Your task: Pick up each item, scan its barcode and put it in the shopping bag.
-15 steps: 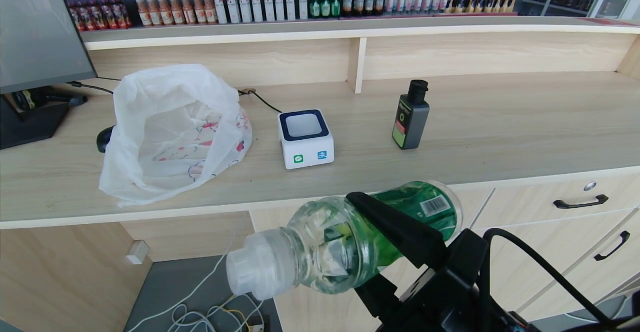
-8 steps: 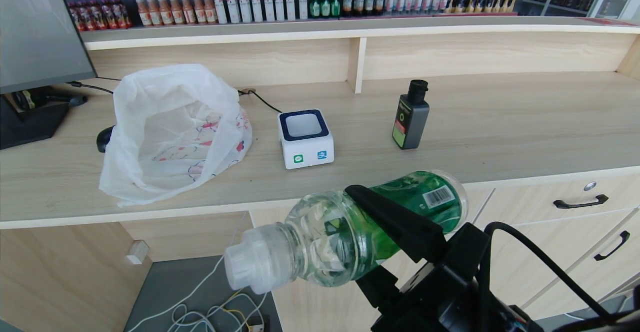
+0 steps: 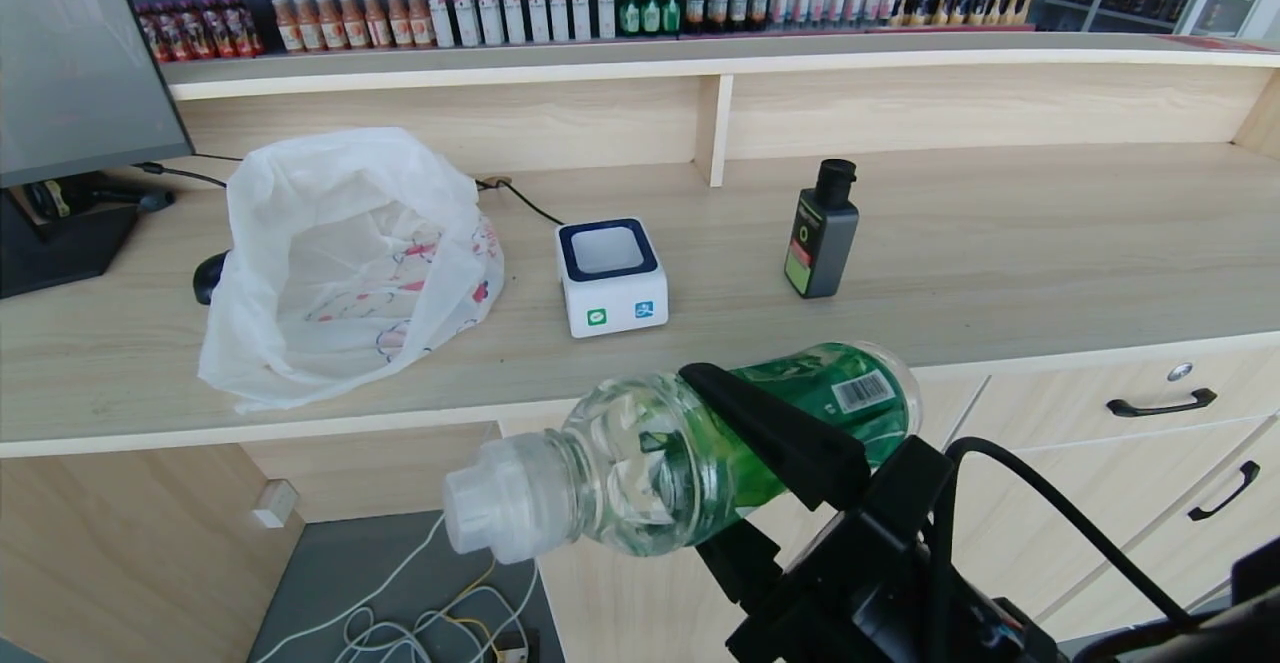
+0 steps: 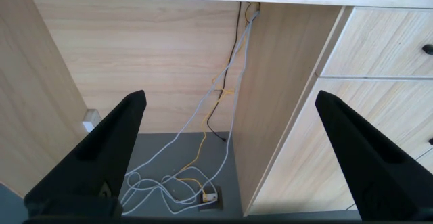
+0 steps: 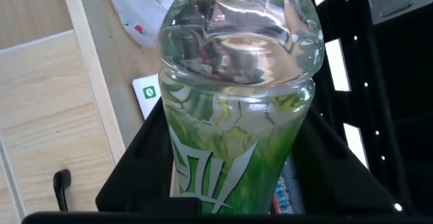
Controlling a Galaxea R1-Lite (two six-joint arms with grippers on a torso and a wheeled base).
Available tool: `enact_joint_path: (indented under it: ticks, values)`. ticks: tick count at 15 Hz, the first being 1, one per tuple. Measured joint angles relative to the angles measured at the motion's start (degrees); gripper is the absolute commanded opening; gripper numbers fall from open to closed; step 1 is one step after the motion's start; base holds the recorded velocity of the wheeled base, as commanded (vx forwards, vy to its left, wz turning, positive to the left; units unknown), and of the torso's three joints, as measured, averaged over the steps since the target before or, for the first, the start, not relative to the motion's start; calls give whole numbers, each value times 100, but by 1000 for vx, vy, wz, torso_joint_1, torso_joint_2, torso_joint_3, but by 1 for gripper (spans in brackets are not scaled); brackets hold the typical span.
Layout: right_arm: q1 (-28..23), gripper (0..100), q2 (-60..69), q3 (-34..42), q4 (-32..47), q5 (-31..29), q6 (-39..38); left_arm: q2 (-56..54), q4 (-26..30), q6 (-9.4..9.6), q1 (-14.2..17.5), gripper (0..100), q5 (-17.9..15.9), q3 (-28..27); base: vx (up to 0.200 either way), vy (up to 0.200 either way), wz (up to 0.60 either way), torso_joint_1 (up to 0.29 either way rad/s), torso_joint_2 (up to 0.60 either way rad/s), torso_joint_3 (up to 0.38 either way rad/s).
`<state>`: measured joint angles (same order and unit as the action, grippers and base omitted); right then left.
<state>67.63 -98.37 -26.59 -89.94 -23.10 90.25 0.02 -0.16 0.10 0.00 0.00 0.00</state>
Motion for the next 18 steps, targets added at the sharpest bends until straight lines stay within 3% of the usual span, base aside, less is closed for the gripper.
enact_joint_path:
  ticks: [6,11,15,18]
  values:
    - [41,0,-251,-321,-9,-104,-1169,0,0,0,0,100,0,0,0,0,0,0,0,0]
    - [87,0,-318,-668,0,-798,-2500,0,0,0,0,100,0,0,0,0,0,0,0,0]
    - [-124,0,-155,-863,0,-820,-3323,0,0,-2,0,100,0,0,0,0,0,0,0,0]
    - [-482,0,-26,-885,4,-801,-4734,0,0,0,0,100,0,0,0,0,0,0,0,0]
